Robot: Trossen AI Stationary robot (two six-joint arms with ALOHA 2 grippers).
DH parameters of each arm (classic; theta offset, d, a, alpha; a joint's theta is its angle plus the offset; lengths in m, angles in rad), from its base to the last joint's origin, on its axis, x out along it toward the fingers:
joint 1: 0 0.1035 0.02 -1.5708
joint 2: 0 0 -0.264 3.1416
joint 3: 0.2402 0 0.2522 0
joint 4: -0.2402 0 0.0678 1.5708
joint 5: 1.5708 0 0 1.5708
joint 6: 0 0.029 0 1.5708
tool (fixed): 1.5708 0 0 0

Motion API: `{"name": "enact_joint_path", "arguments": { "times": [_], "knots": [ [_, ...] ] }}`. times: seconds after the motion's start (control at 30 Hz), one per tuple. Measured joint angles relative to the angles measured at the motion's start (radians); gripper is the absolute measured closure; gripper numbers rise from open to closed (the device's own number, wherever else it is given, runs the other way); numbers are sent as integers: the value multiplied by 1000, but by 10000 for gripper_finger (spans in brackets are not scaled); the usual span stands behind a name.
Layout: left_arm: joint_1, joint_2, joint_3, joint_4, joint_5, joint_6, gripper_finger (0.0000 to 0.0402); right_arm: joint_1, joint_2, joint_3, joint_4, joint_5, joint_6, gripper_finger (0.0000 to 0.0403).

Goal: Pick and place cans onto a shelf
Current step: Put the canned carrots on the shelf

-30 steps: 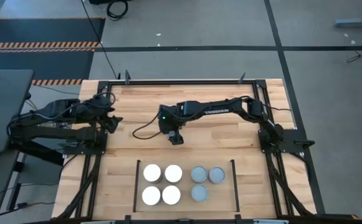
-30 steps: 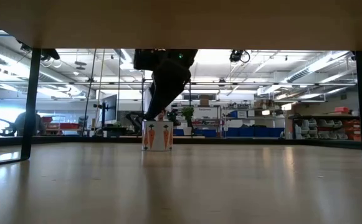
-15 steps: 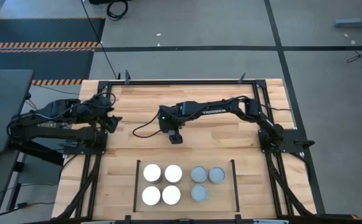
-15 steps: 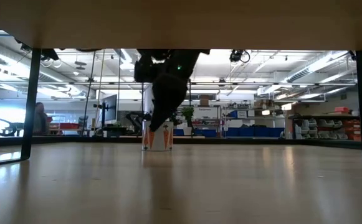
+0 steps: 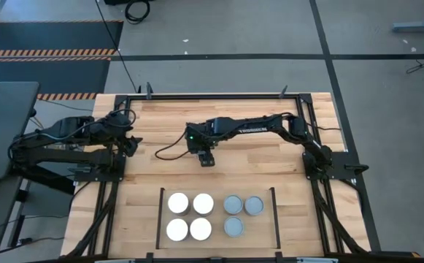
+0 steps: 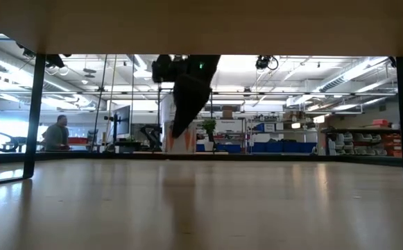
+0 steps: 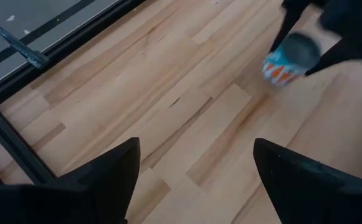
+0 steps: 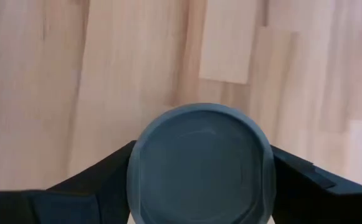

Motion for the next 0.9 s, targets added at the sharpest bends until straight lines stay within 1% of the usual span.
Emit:
{"name": "enact_joint_path", "arguments": {
  "times": [0.1, 0.2, 0.33, 0.43, 0.6, 0.7, 0.9],
  "knots": [
    [0, 0, 0, -1, 0, 3, 86, 20, -30, 73, -122, 23, 14, 114],
    [0, 0, 0, 0, 0, 3, 86, 52, -72, 157, -231, 46, 66, 114],
    [-1, 0, 0, 5, 0, 3, 86, 112, -132, 265, -348, 80, 179, 110],
    [-1, 0, 0, 10, -1, 3, 86, 166, -174, 328, -412, 100, 300, 107],
    [-1, 2, 0, 16, -26, 25, 86, 247, -258, 398, -457, 103, 510, 114],
    [-1, 2, 0, 23, -40, 25, 86, 299, -325, 402, -457, 104, 624, 113],
    [-1, 2, 0, 29, -40, 25, 86, 418, -435, 402, -468, 108, 747, 113]
  ]
}}
